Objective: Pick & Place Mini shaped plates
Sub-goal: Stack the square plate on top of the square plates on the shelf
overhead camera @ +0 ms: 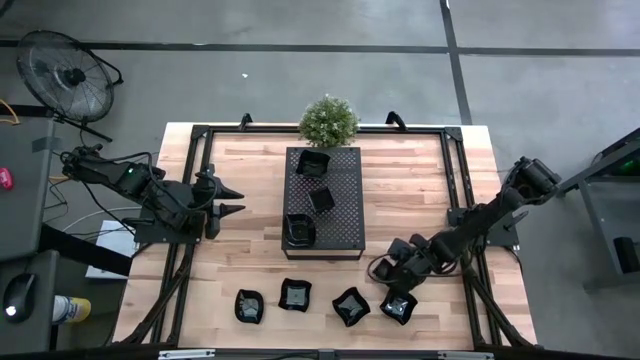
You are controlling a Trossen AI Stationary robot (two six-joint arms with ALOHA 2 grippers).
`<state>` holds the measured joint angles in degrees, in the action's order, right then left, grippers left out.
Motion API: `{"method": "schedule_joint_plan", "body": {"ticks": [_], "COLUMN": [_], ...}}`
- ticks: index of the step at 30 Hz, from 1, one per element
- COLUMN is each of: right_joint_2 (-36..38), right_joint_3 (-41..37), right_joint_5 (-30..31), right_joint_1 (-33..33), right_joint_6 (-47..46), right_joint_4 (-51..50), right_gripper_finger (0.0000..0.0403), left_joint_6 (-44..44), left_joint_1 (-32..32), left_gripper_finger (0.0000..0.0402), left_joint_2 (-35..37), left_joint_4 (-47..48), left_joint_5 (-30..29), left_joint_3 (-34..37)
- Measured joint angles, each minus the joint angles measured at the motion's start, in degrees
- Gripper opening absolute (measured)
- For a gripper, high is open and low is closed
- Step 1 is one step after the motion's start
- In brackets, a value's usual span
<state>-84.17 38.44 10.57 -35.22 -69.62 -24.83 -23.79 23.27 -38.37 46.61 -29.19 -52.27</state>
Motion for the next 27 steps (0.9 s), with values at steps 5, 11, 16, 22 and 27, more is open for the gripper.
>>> {"method": "schedule_joint_plan", "body": {"ticks": [5,11,16,22,27], "right_joint_2": [3.5,10.7,18.2,26.5,32.3], "right_joint_3": [0.0,0.0,0.4,2.5,4.6], "right_joint_5": [0.4,-0.6,-0.9,-2.2,-0.6], "right_joint_1": [0.0,0.0,0.0,0.0,0.0], "right_joint_6": [-1.8,-4.2,-5.7,-7.2,-7.5], "right_joint_4": [-2.8,-7.2,-9.6,-14.1,-16.5], "right_gripper_finger": [0.0003,0.0001,0.0001,0.0001,0.0000], "left_joint_6": [0.0,0.0,0.0,-0.1,-0.5], "left_joint_1": [0.0,0.0,0.0,0.0,0.0], "left_gripper_finger": [0.0133,0.0133,0.0133,0.0133,0.0134], "left_joint_2": [0.0,0.0,0.0,0.0,0.0], "left_joint_4": [0.0,0.0,0.0,0.0,0.0], "left_joint_5": [0.0,0.1,0.1,0.1,0.1], "left_joint_3": [0.0,0.0,0.0,0.0,0.0]}}
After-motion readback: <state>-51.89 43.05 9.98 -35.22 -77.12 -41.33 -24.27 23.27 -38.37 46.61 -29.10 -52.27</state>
